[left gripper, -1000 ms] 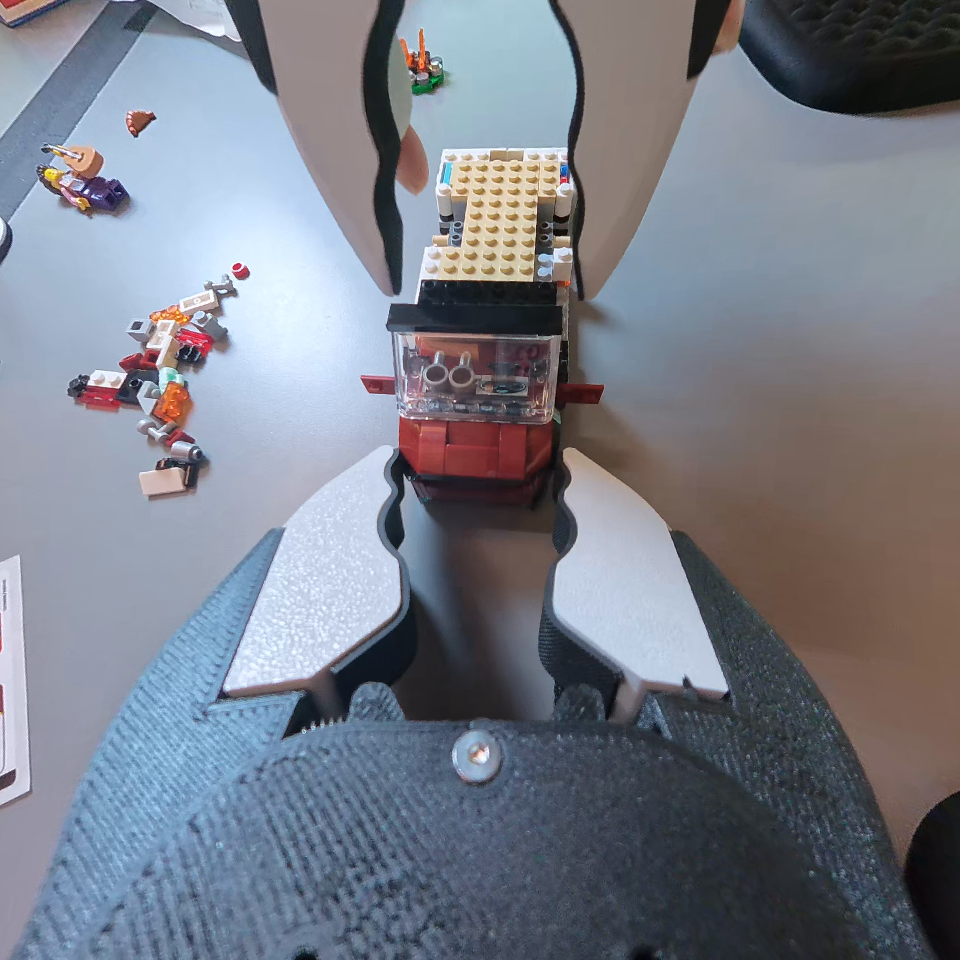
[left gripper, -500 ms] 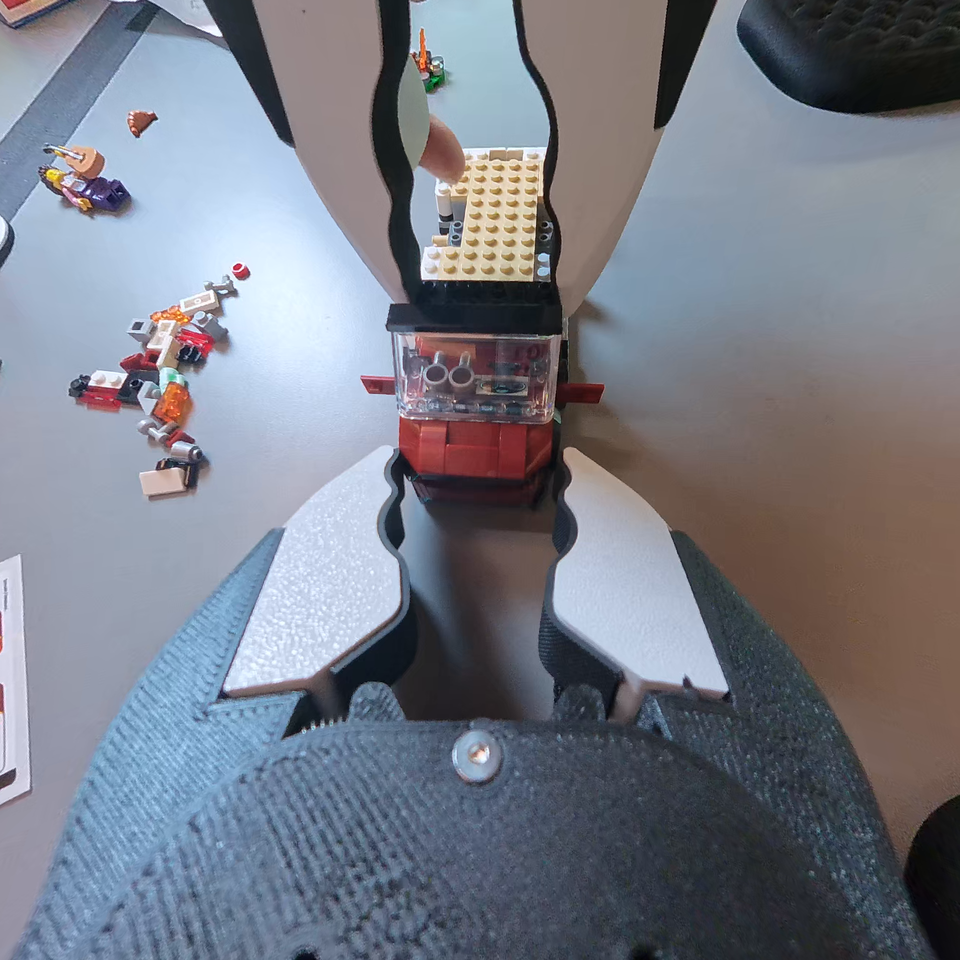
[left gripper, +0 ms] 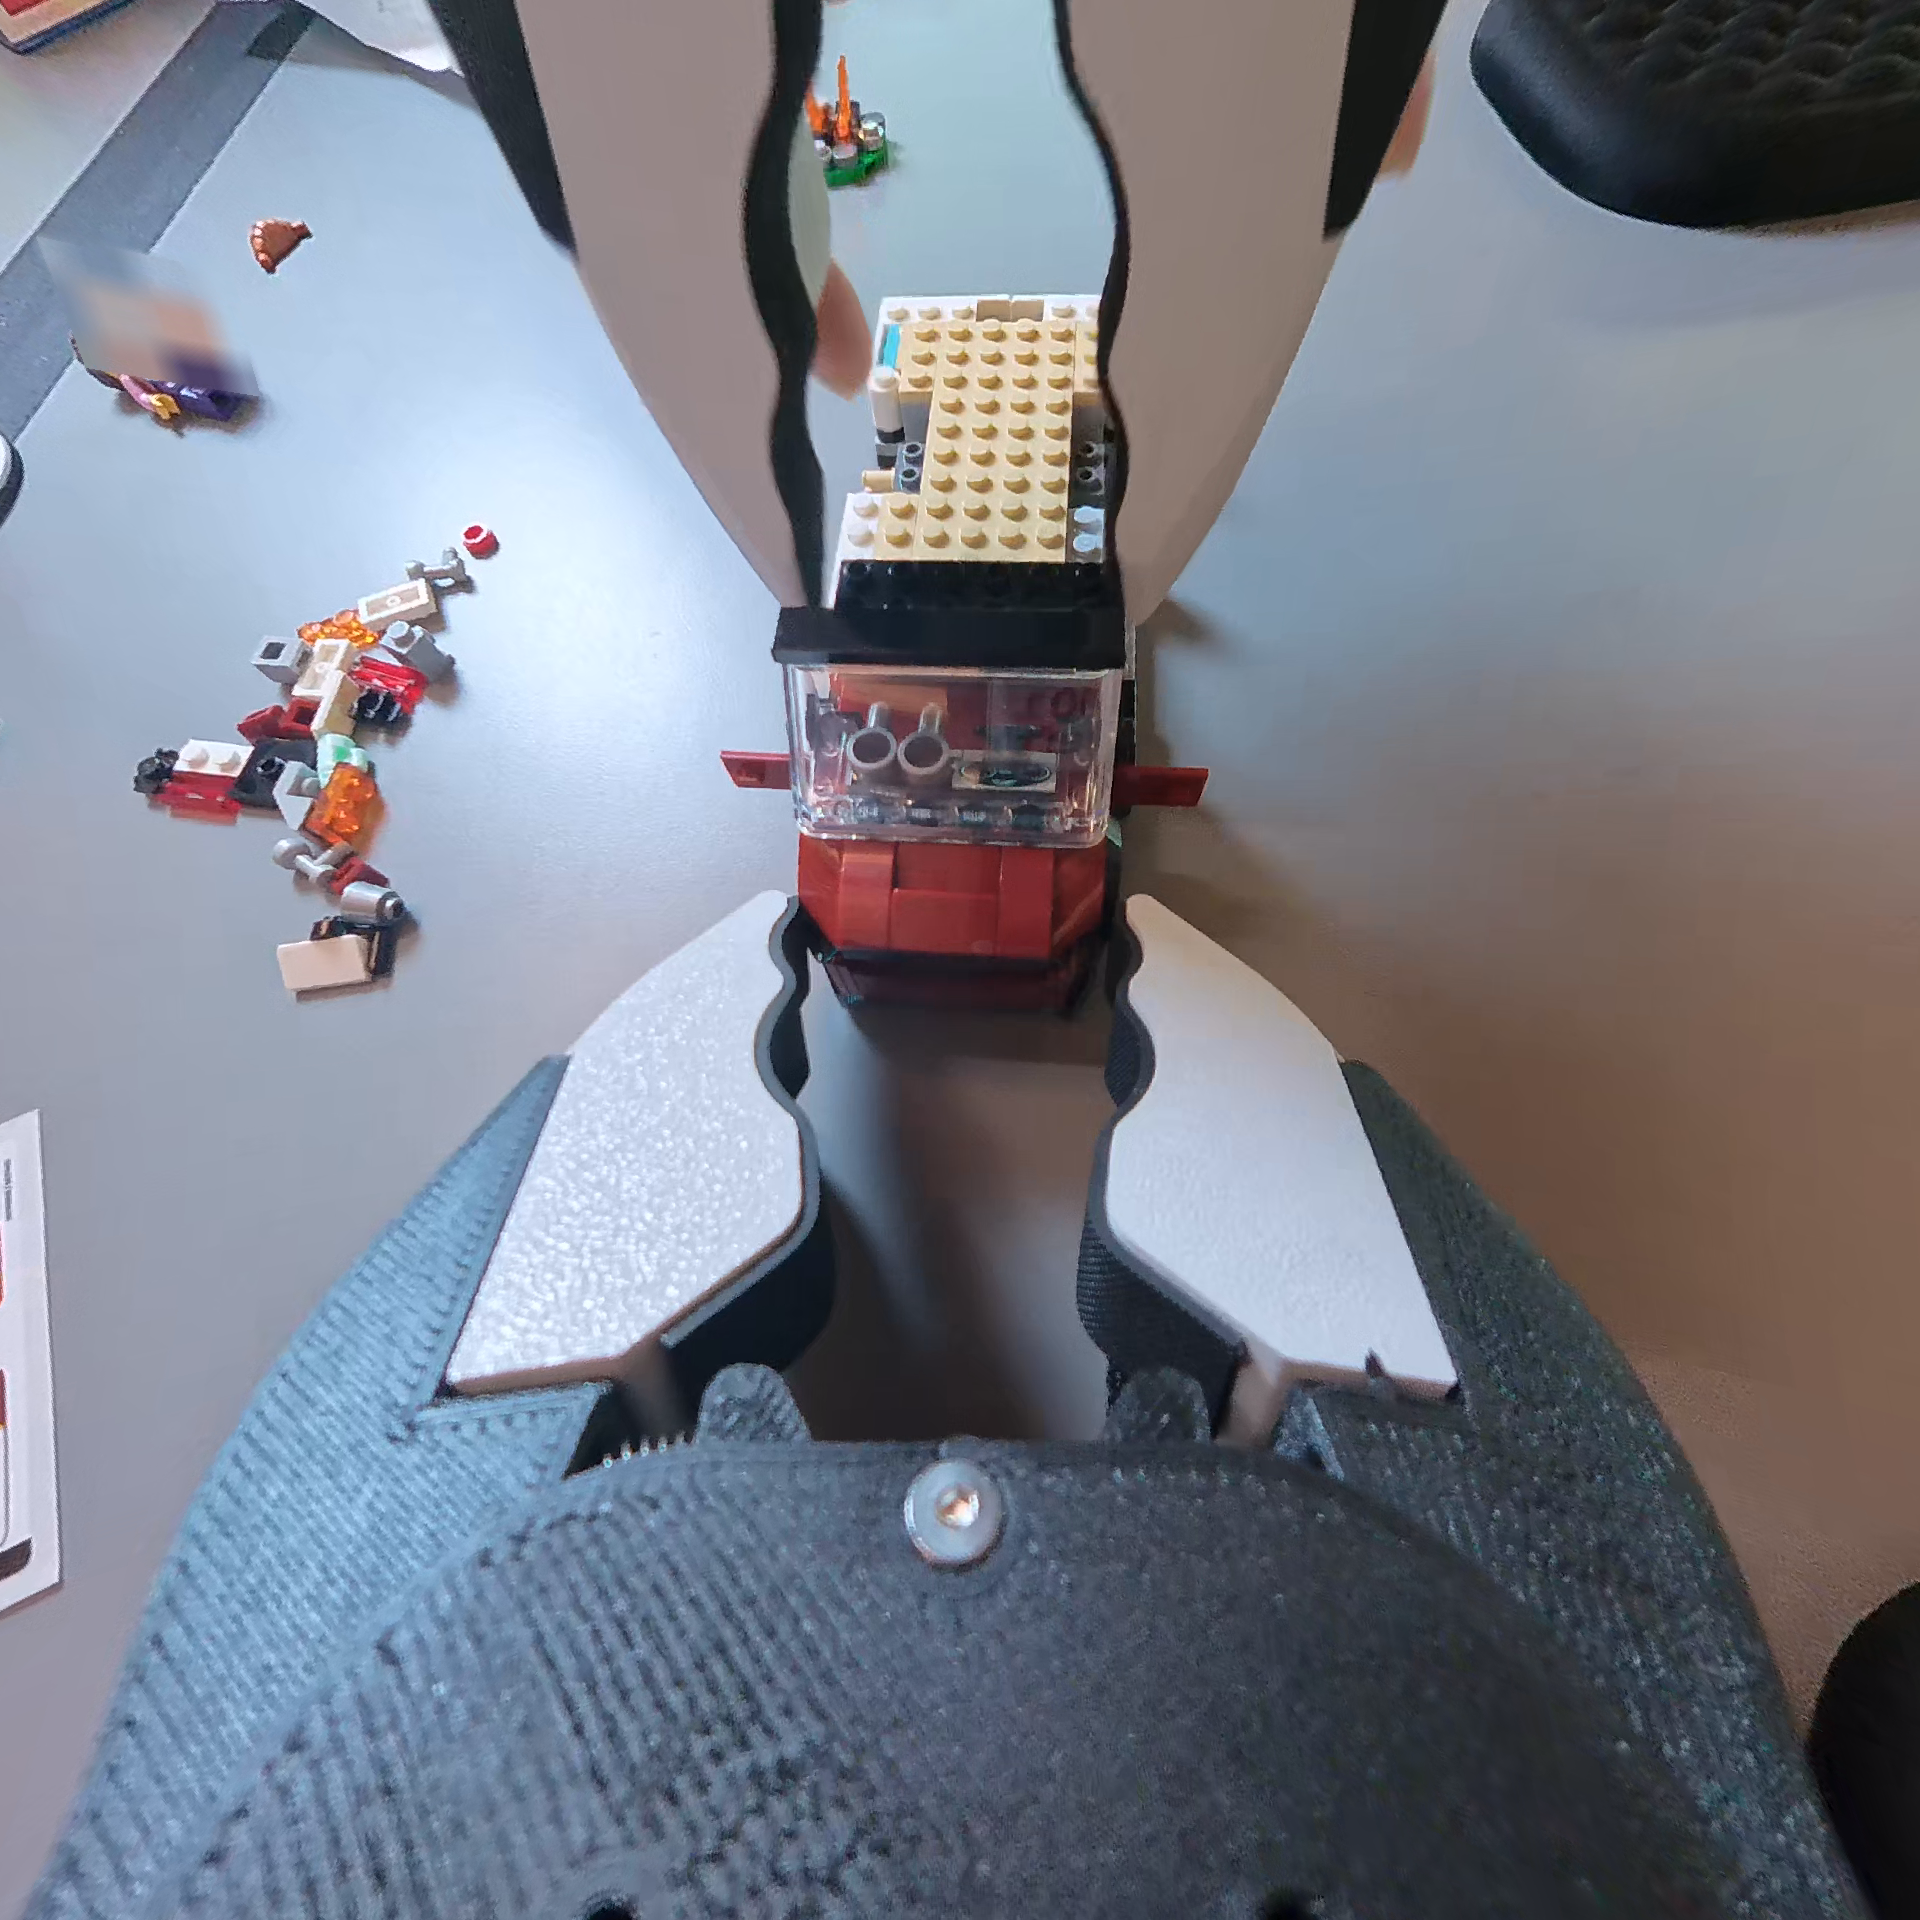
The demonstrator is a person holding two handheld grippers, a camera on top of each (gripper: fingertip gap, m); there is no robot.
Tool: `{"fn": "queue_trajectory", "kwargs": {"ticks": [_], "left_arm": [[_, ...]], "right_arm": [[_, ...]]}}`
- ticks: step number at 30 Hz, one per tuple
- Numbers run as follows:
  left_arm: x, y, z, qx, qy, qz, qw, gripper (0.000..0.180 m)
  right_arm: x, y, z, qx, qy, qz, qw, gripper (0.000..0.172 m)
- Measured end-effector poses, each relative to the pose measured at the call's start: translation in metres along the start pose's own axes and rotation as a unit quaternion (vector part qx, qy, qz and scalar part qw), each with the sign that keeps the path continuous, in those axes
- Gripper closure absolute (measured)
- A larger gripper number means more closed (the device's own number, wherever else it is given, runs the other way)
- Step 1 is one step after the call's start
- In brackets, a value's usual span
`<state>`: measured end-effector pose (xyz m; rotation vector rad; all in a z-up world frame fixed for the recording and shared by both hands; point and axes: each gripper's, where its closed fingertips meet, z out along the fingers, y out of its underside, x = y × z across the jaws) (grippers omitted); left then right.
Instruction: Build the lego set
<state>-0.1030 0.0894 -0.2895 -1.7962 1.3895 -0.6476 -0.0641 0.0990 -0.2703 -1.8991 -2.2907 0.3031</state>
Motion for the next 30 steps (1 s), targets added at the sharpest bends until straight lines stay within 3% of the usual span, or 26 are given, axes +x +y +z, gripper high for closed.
{"fn": "queue_trajectory", "kwargs": {"ticks": [3, 5, 9, 13, 22, 30], "left_arm": [[0.000, 0.000, 0.000, 0.001, 0.001, 0.004, 1.000, 0.125], [-0.001, 0.000, -0.001, 0.003, -0.001, 0.013, 1.000, 0.124], [-0.005, 0.005, -0.001, -0.011, -0.008, 0.021, 1.000, 0.118], [0.001, 0.001, -0.002, -0.008, -0.003, 0.008, 1.000, 0.112], [-0.017, 0.013, -0.002, -0.081, -0.034, -0.006, 0.996, 0.122], [-0.030, 0.017, -0.034, -0.049, -0.159, -0.063, 0.984, 0.140]], "right_arm": [[-0.002, -0.008, -0.035, 0.134, 0.019, 0.021, 0.991, 0.108], [-0.002, 0.006, -0.058, 0.203, 0.050, 0.048, 0.977, 0.107], [-0.006, 0.076, -0.041, 0.204, 0.090, 0.092, 0.970, 0.096], [-0.006, 0.112, -0.020, 0.215, 0.097, 0.113, 0.965, 0.091], [-0.001, 0.090, 0.004, 0.206, 0.056, 0.047, 0.976, 0.100], [-0.041, 0.074, 0.001, 0.237, 0.022, 0.146, 0.960, 0.100]]}}
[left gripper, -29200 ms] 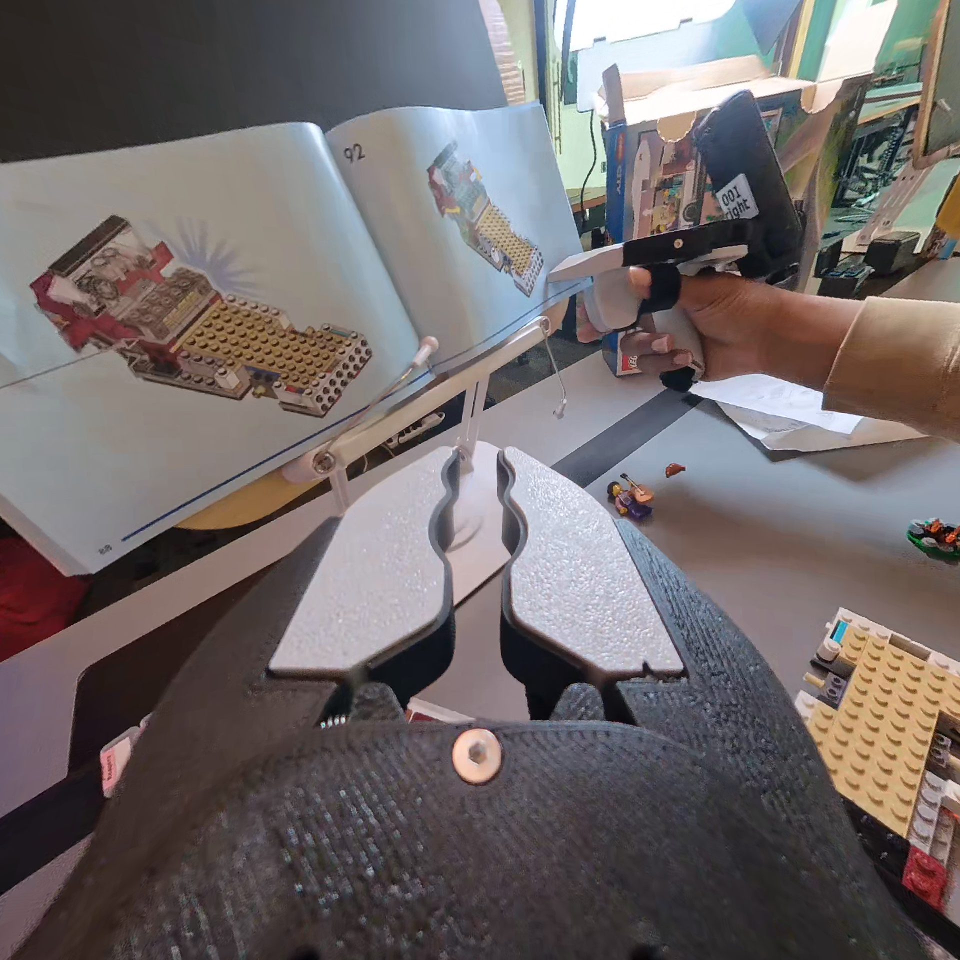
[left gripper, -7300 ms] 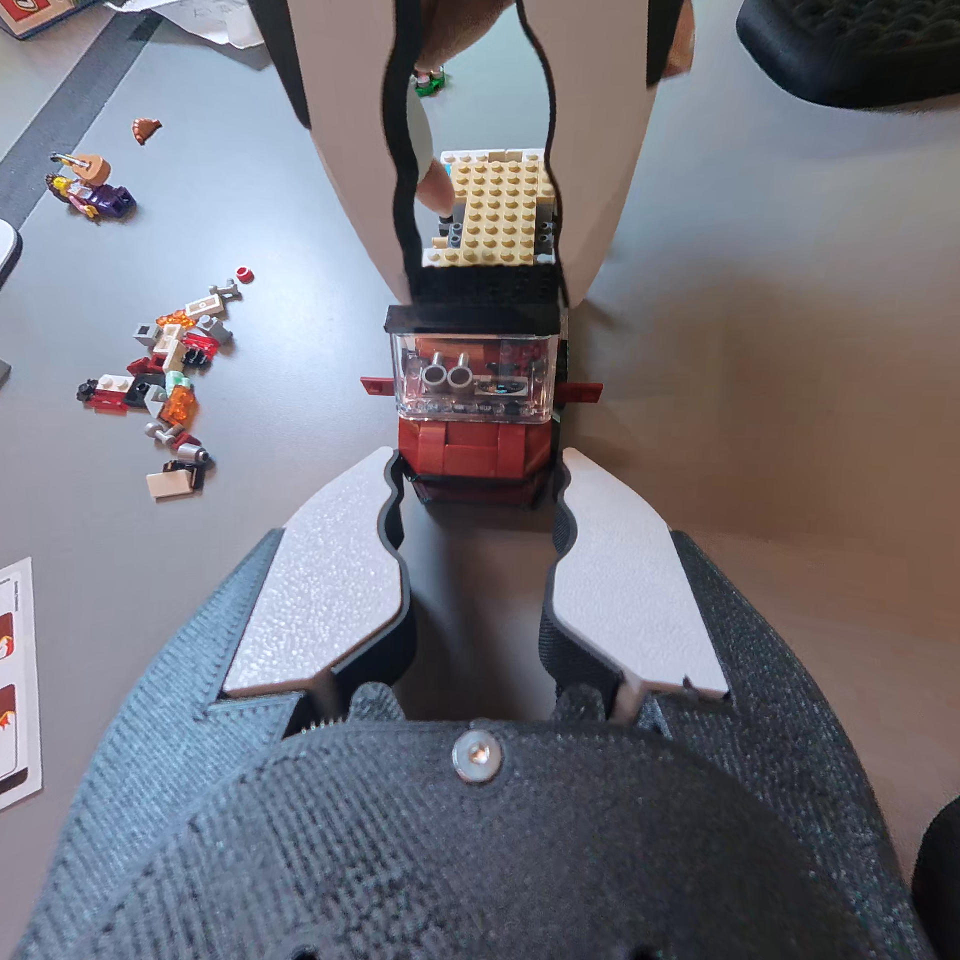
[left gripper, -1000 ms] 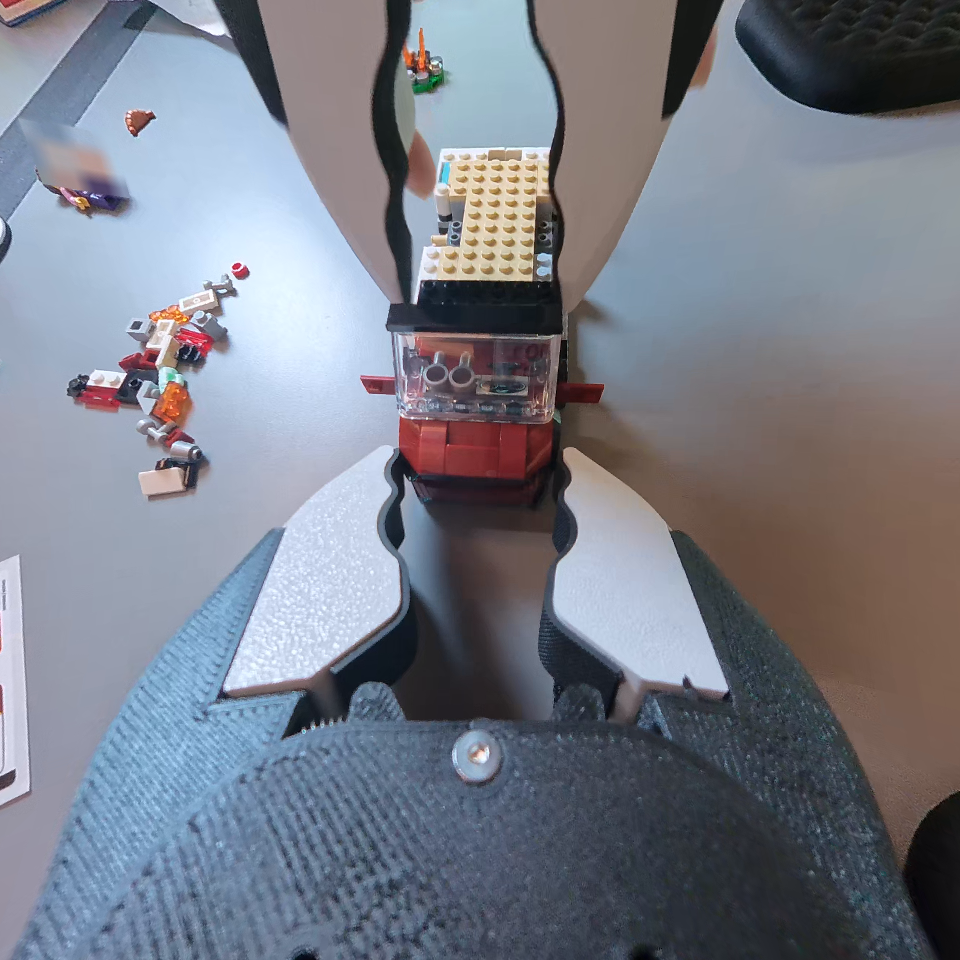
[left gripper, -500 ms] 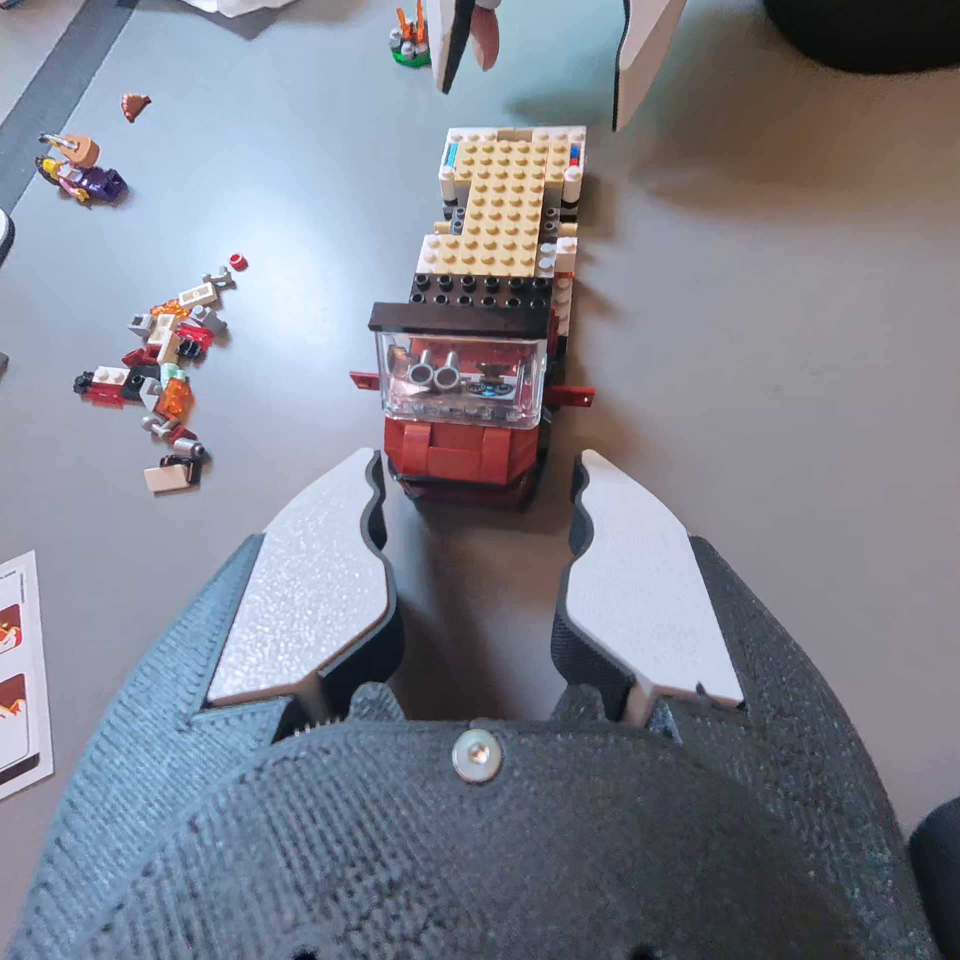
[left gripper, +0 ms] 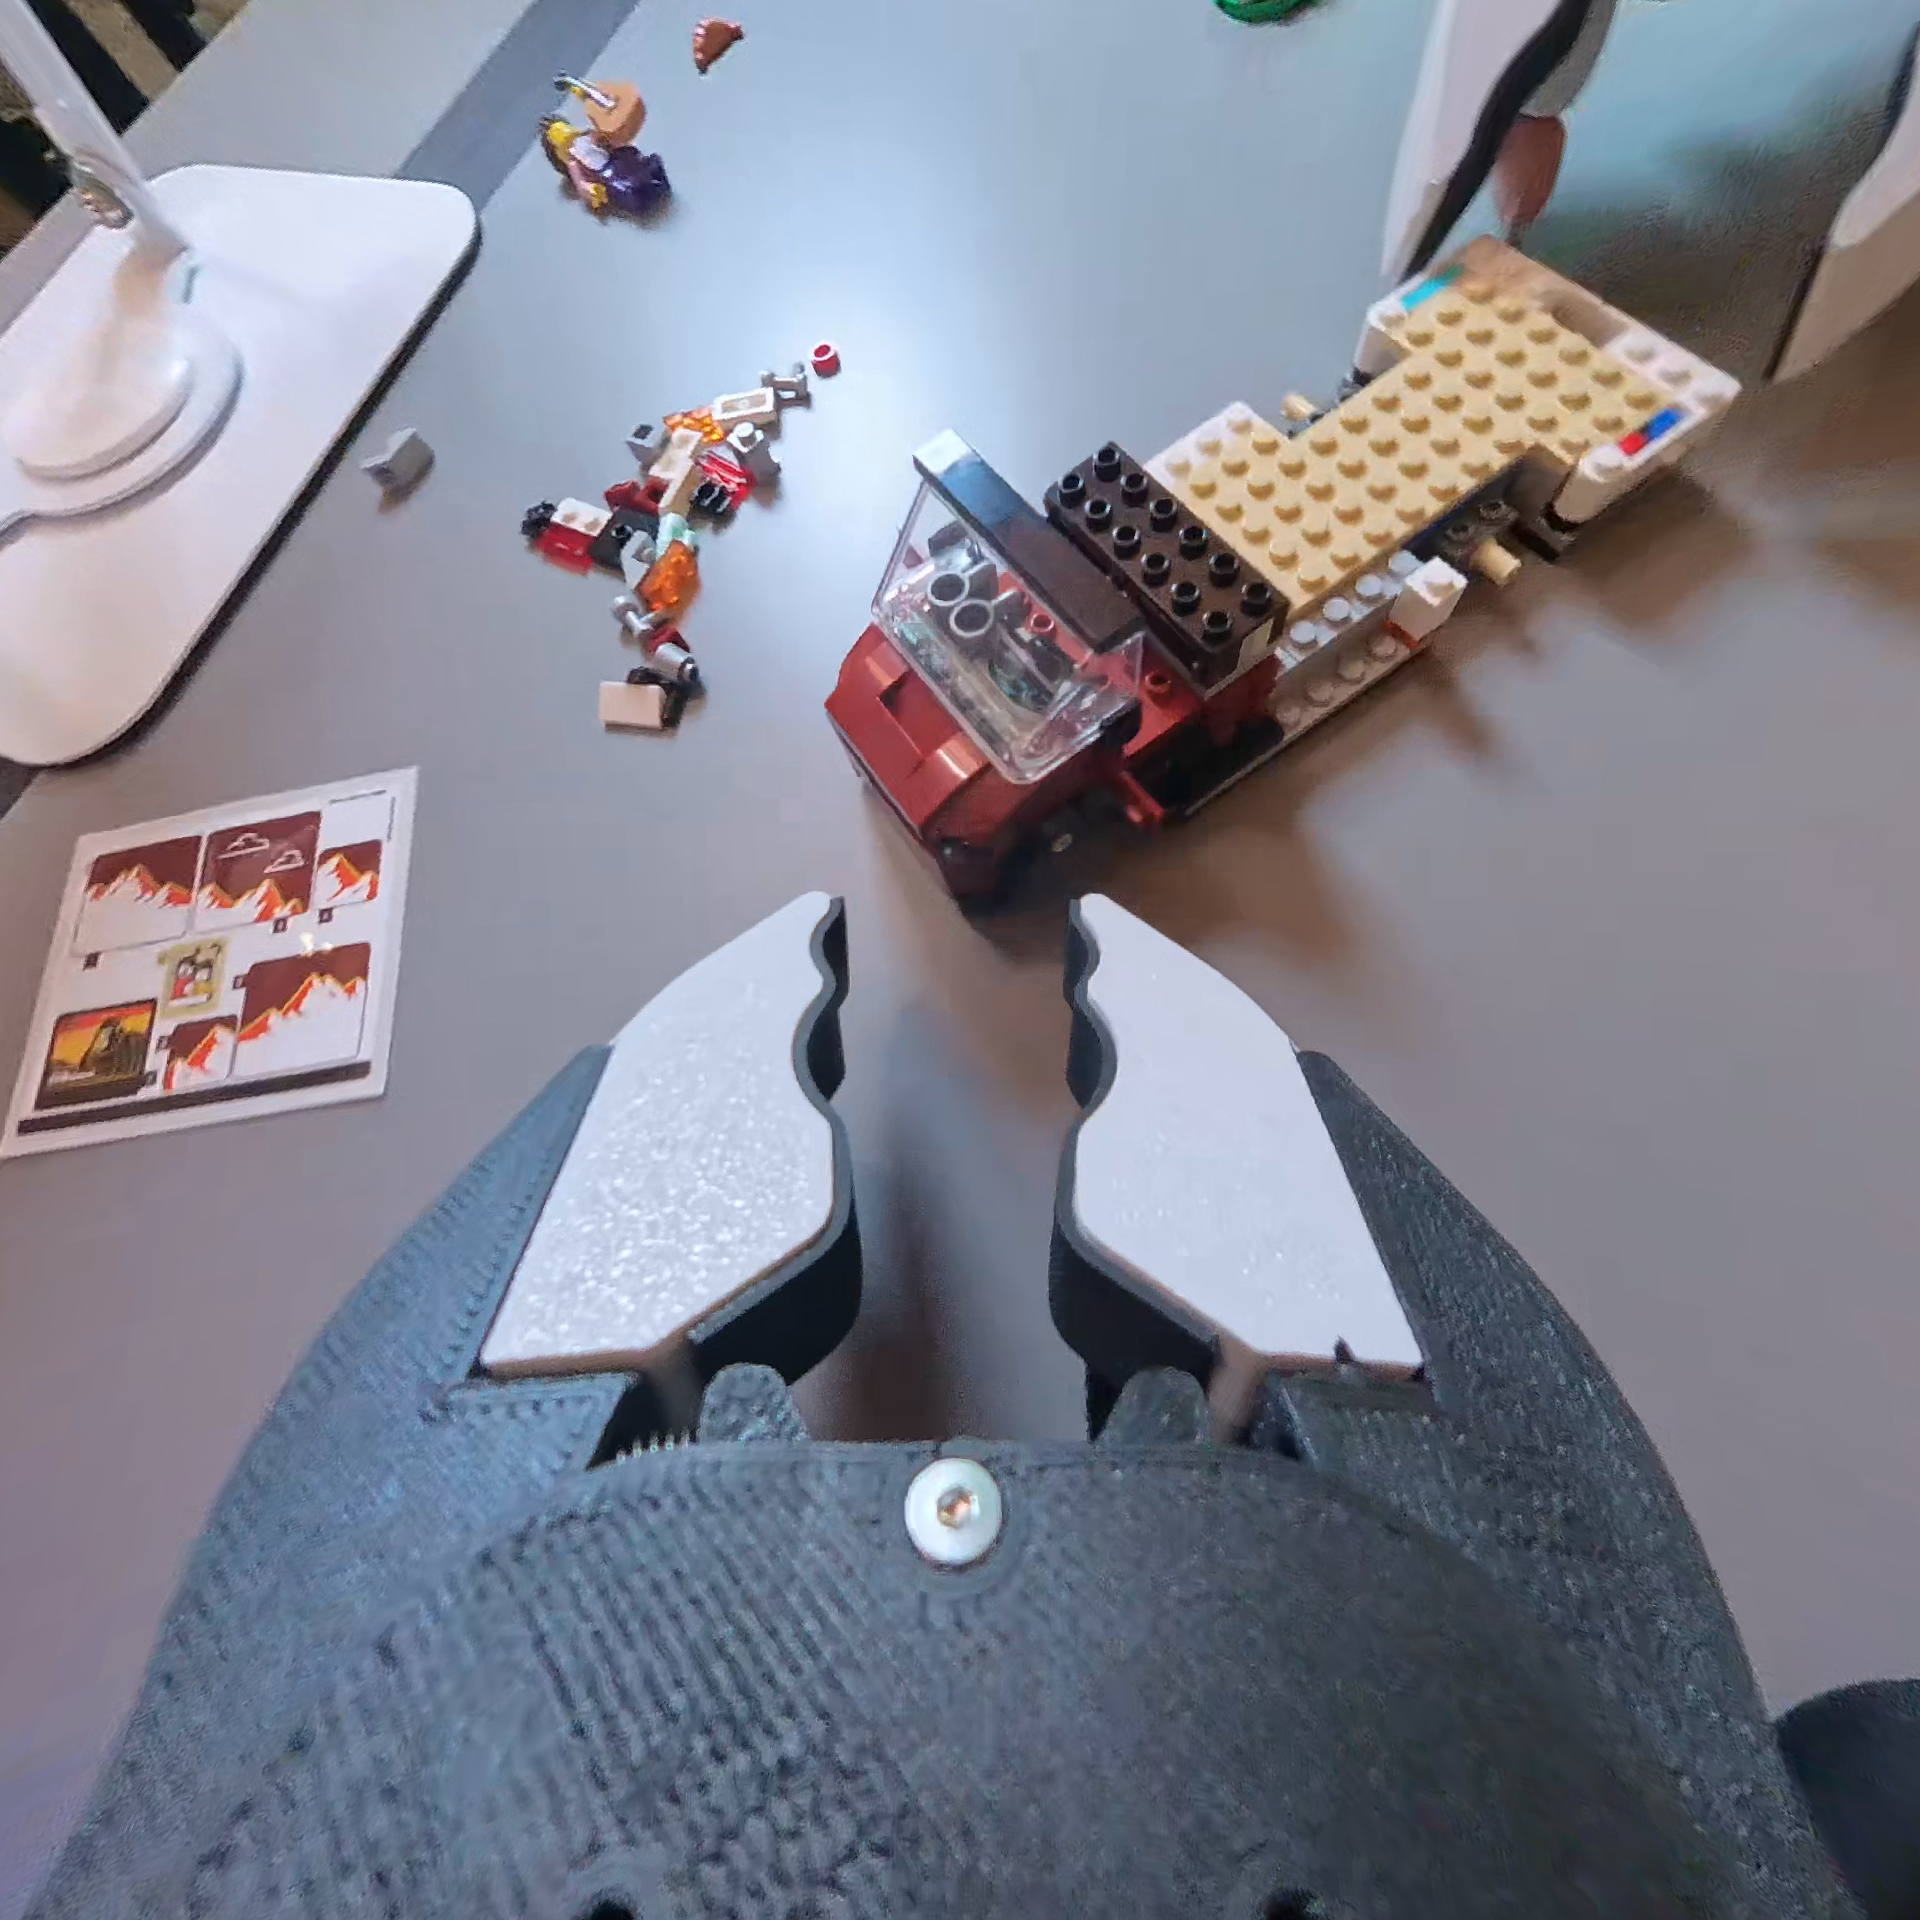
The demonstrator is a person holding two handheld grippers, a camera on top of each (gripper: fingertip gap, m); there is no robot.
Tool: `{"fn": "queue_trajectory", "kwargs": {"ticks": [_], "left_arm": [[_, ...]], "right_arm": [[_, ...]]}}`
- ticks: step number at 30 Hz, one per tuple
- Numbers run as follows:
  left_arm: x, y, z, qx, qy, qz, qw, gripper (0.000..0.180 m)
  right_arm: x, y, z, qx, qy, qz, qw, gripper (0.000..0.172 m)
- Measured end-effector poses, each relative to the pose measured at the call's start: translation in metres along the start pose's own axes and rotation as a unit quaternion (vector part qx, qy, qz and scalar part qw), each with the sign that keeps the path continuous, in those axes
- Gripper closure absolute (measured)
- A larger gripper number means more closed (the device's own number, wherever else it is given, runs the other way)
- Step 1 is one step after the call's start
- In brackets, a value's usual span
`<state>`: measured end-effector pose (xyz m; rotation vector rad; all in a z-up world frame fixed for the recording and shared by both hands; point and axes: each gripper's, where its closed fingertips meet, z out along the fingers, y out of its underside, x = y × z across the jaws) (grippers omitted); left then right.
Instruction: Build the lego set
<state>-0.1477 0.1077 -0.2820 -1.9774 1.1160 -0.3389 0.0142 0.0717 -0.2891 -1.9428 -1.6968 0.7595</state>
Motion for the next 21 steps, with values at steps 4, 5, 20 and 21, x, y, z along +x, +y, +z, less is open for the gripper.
{"fn": "queue_trajectory", "kwargs": {"ticks": [4, 5, 20, 21], "left_arm": [[0.003, -0.017, -0.018, 0.025, -0.041, 0.000, 0.999, 0.141], [0.007, -0.022, -0.019, 0.027, -0.046, 0.007, 0.999, 0.142], [0.047, -0.069, 0.005, -0.016, -0.076, 0.114, 0.990, 0.148], [0.050, -0.070, 0.007, -0.018, -0.071, 0.115, 0.991, 0.153]], "right_arm": [[-0.023, 0.001, -0.008, 0.045, -0.050, 0.006, 0.998, 0.106], [-0.024, 0.000, -0.010, 0.059, -0.059, 0.007, 0.996, 0.108], [0.006, 0.007, -0.022, 0.101, -0.025, 0.012, 0.994, 0.116], [0.006, 0.007, -0.022, 0.101, -0.025, 0.011, 0.994, 0.117]]}}
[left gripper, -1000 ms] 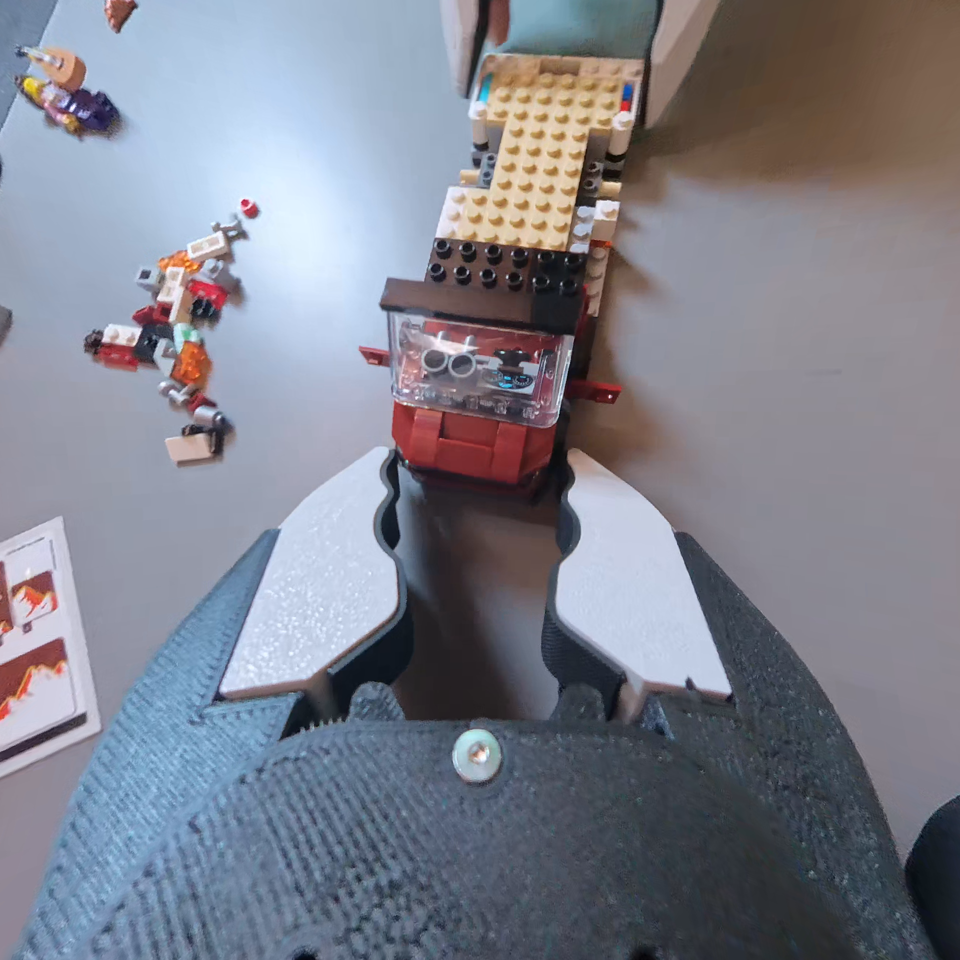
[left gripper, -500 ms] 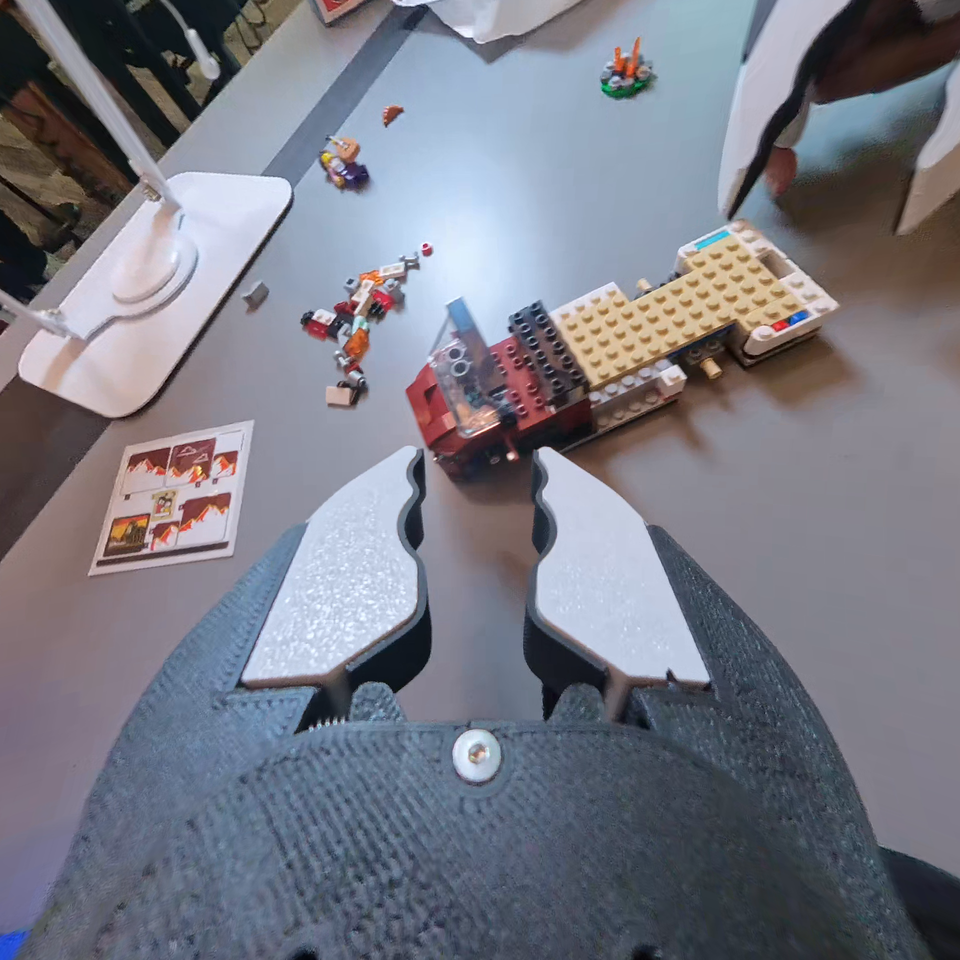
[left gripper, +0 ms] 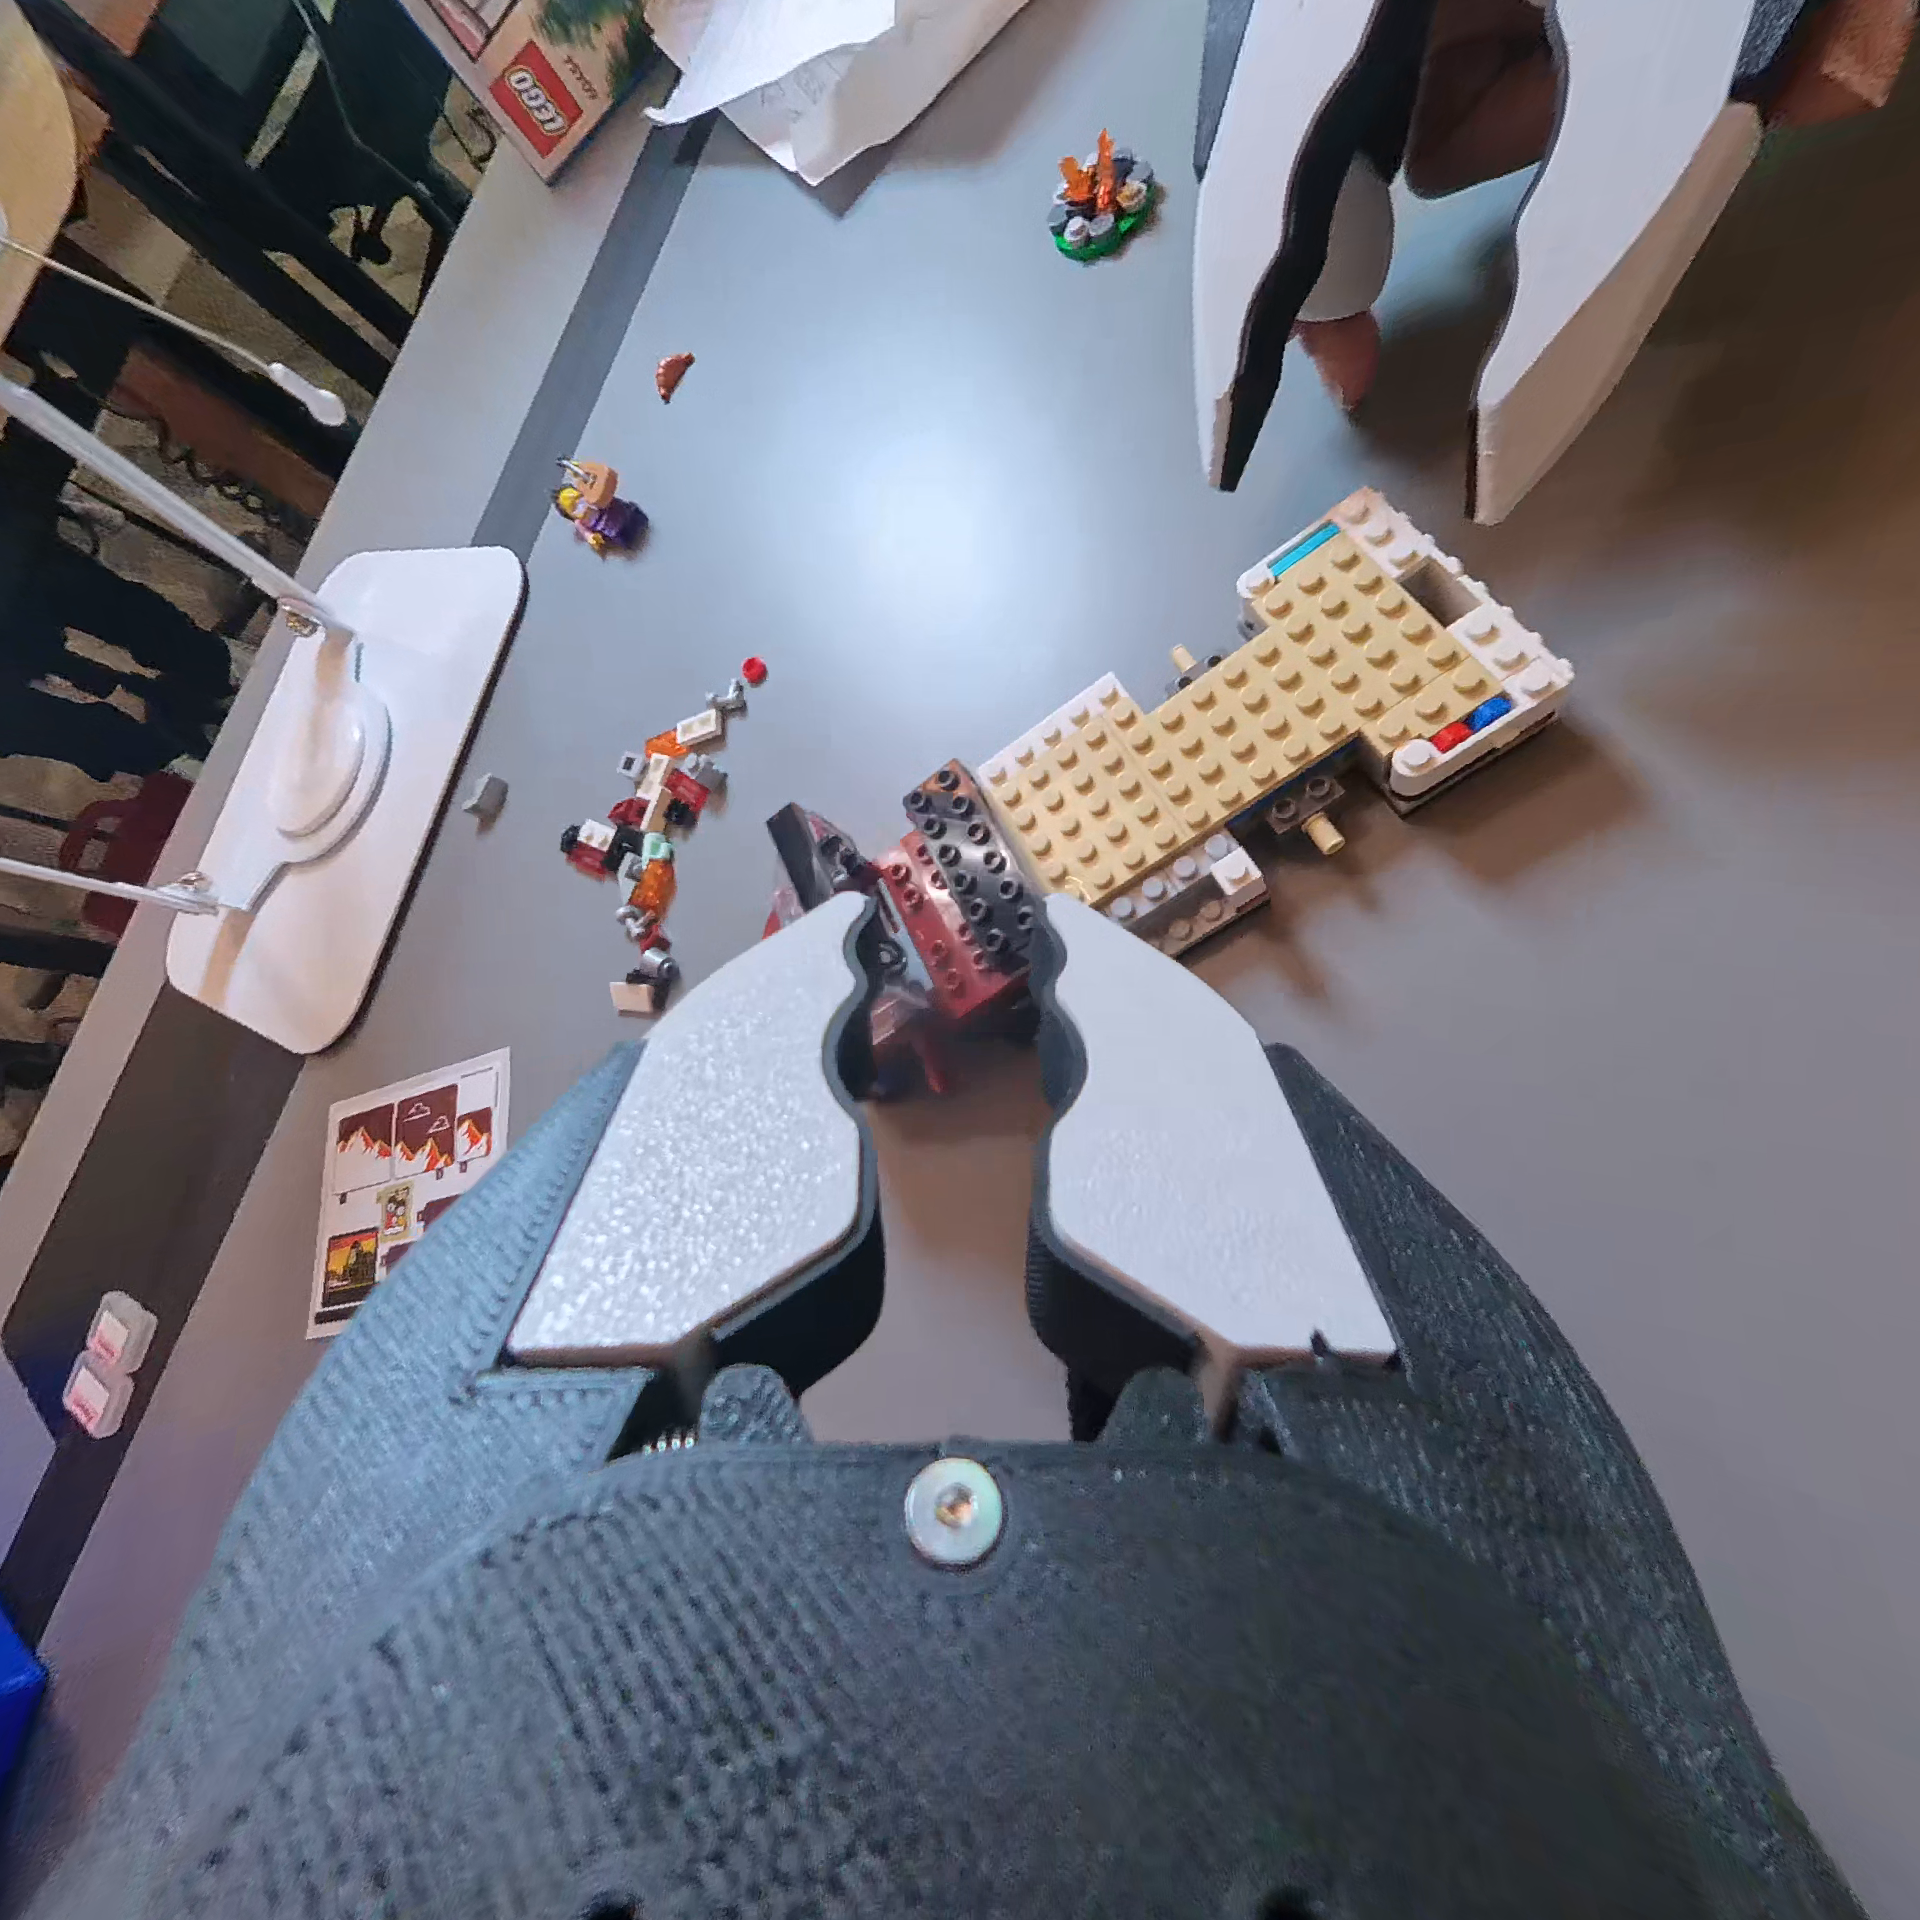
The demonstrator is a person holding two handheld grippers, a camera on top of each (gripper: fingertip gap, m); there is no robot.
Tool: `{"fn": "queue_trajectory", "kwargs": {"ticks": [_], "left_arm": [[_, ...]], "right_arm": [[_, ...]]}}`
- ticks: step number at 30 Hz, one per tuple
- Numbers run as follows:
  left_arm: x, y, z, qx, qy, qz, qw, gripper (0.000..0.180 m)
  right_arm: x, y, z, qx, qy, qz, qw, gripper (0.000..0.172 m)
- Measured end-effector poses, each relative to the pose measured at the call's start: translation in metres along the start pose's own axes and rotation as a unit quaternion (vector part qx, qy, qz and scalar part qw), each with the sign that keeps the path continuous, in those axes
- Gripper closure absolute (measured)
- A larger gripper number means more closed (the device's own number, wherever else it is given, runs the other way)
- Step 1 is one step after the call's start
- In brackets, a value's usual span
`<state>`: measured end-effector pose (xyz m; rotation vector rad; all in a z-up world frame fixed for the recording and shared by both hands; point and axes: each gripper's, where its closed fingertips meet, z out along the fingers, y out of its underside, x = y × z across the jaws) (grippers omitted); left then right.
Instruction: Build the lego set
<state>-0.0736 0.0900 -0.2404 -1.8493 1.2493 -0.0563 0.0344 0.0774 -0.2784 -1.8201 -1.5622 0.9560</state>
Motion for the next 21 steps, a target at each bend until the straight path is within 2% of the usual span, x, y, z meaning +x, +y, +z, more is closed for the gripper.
{"fn": "queue_trajectory", "kwargs": {"ticks": [4, 8, 12, 18, 21], "left_arm": [[-0.002, -0.002, 0.013, -0.036, -0.011, -0.014, 0.999, 0.180], [0.001, -0.007, 0.024, -0.063, 0.020, -0.048, 0.997, 0.180], [0.001, 0.003, 0.030, -0.107, 0.042, -0.052, 0.992, 0.180], [0.002, 0.003, 0.030, -0.114, 0.057, -0.060, 0.990, 0.180], [0.002, 0.002, 0.030, -0.110, 0.061, -0.064, 0.990, 0.180]], "right_arm": [[0.000, 0.000, 0.000, 0.000, 0.000, -0.003, 1.000, 0.118], [-0.001, 0.001, 0.000, -0.003, 0.001, -0.014, 1.000, 0.120], [-0.002, 0.001, 0.000, -0.001, -0.001, -0.018, 1.000, 0.120], [-0.005, 0.001, 0.000, -0.001, -0.006, -0.023, 1.000, 0.119], [-0.006, 0.001, 0.002, -0.005, 0.001, -0.022, 1.000, 0.110]]}}
